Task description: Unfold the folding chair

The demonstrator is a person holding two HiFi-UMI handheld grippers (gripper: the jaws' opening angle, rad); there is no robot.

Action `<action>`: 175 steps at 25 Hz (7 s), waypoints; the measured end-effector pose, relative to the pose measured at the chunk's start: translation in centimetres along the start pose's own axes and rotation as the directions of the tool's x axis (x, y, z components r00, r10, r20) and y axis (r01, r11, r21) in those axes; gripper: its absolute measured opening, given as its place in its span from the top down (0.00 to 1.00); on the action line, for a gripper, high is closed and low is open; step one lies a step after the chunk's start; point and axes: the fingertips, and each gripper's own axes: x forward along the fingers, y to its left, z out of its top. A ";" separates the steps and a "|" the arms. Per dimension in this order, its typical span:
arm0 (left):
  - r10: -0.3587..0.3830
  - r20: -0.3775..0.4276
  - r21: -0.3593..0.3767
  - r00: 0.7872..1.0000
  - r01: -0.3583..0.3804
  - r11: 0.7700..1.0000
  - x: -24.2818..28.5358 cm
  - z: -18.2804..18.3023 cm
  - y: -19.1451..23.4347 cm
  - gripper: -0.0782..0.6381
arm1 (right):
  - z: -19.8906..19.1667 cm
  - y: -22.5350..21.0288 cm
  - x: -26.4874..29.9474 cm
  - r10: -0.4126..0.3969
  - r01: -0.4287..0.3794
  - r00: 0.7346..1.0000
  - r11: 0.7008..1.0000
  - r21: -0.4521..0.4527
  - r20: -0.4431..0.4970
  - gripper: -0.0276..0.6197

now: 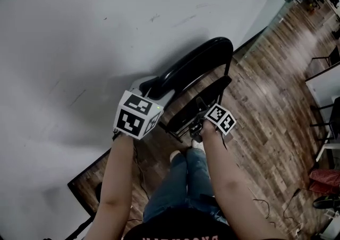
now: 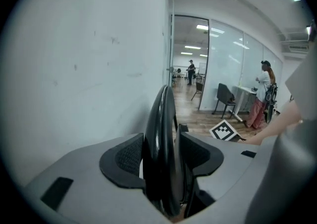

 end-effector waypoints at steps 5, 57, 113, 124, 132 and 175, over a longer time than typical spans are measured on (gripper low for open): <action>0.020 0.013 0.074 1.000 -0.021 0.997 1.2 2.5 -1.2 0.66 | 0.3 -0.6 -1.0 0.009 -0.009 1.000 1.000 -0.004 0.007 0.79; 0.137 -0.052 0.009 0.989 -0.137 0.991 2.0 -2.2 -21.7 0.66 | -2.5 -30.6 -26.9 -0.016 0.025 0.998 0.989 0.149 -0.061 0.58; 0.130 -0.065 -0.040 0.989 -0.133 0.990 9.0 -10.5 -25.2 0.64 | -7.0 -55.7 -28.9 -0.139 0.170 0.973 0.970 0.171 -0.183 0.45; 0.096 -0.030 -0.131 0.995 -0.099 0.986 11.7 -13.8 -24.3 0.65 | -7.1 -59.6 -30.2 -0.439 0.443 0.871 0.896 -0.035 -0.222 0.44; 0.082 -0.011 -0.171 0.997 -0.082 0.982 11.7 -13.9 -24.2 0.65 | -6.8 -57.3 -31.0 -0.574 0.564 0.794 0.818 -0.114 -0.201 0.44; 0.099 -0.005 -0.074 0.995 -0.099 0.992 -0.2 -5.0 -28.8 0.55 | 1.2 -25.3 -49.8 -0.483 0.415 0.871 0.818 -0.398 -0.086 0.45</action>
